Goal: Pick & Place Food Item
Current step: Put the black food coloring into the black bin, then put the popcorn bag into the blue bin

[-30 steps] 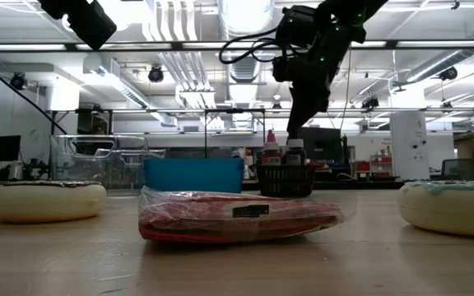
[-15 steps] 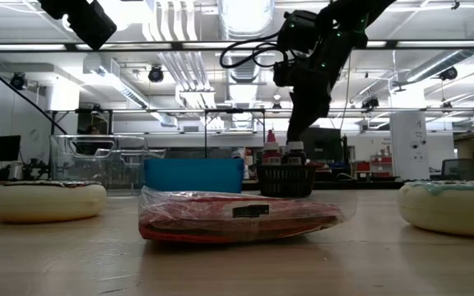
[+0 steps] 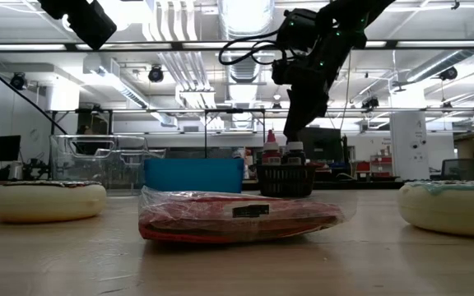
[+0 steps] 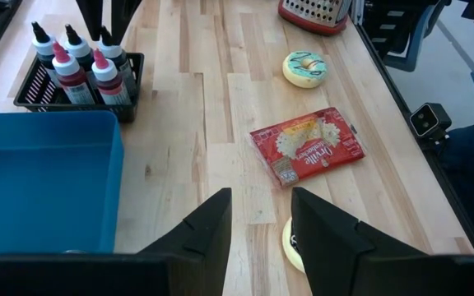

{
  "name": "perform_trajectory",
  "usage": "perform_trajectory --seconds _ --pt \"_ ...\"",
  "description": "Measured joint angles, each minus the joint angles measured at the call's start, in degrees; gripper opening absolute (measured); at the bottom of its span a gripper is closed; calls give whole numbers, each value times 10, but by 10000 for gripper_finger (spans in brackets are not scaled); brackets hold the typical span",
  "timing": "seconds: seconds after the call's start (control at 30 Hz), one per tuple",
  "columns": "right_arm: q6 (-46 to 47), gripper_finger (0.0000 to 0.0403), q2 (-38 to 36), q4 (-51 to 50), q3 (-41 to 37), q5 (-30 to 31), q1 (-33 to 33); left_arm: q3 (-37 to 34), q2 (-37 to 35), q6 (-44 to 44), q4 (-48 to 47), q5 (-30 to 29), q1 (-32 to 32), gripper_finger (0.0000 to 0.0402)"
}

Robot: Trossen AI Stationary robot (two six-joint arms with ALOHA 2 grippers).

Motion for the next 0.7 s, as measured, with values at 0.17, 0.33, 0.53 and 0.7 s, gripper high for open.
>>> perform_trajectory --seconds 0.17,0.33,0.53,0.7 --pt "0 126 -1 0 0 0 0 0 0 0 0 0 0 133" --pt "0 118 -12 0 1 3 0 0 0 0 0 0 0 133" --pt "4 112 -34 3 1 3 0 0 0 0 0 0 0 133" --pt "7 112 -71 27 1 -2 2 0 0 0 0 0 0 133"
